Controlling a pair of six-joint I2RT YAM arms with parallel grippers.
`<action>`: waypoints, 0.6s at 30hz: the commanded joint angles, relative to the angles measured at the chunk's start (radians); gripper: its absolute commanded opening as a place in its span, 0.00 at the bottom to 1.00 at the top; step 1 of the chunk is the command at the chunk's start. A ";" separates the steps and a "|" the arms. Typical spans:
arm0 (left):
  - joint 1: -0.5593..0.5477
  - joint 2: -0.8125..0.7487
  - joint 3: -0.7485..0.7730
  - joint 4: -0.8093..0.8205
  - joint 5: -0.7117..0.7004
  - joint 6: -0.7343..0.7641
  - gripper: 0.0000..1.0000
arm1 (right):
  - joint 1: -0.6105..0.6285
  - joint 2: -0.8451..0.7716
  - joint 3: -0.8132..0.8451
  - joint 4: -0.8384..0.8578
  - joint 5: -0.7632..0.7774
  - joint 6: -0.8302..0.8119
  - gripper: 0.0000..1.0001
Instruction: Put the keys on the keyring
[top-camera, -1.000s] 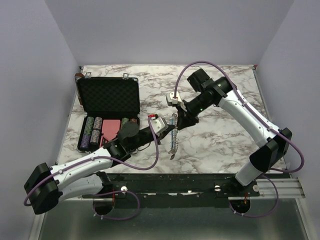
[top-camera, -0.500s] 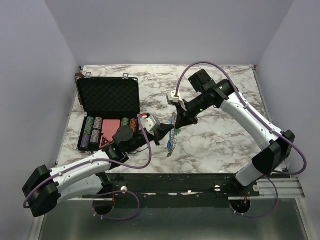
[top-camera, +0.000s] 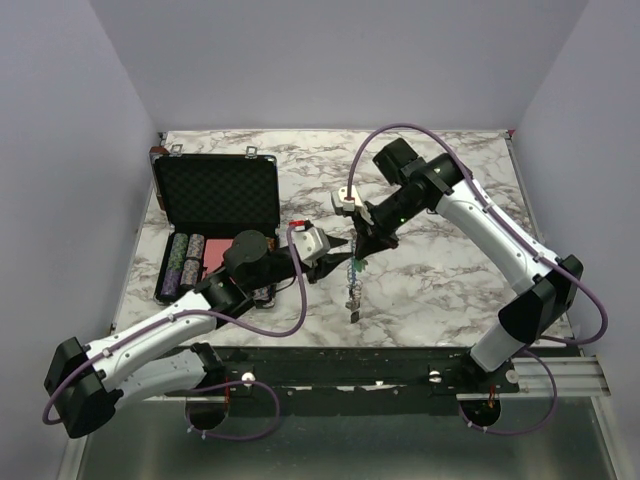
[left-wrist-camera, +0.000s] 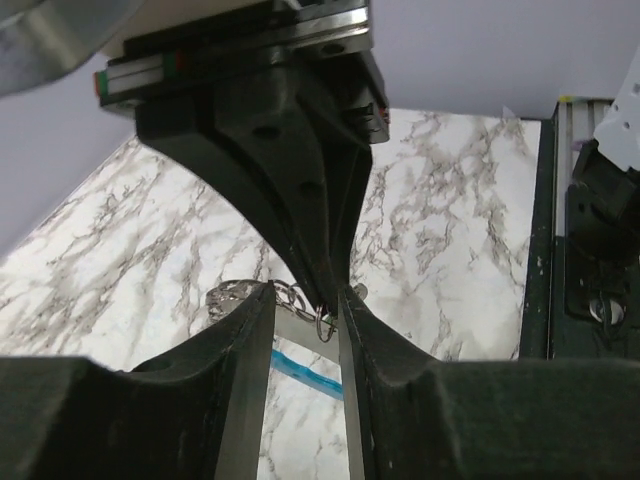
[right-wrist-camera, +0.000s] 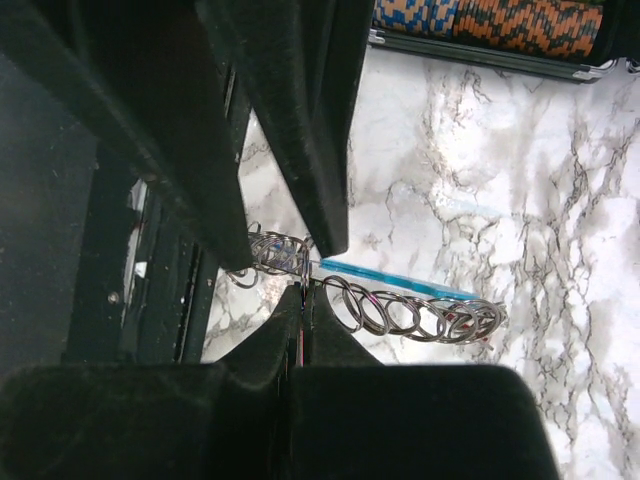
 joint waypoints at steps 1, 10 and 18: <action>0.005 0.048 0.113 -0.239 0.123 0.147 0.40 | 0.003 0.015 0.061 -0.096 0.041 -0.053 0.00; 0.004 0.116 0.179 -0.312 0.153 0.193 0.44 | 0.004 0.026 0.081 -0.097 0.035 -0.050 0.00; 0.004 0.140 0.196 -0.320 0.096 0.218 0.43 | 0.004 0.030 0.084 -0.100 0.019 -0.048 0.00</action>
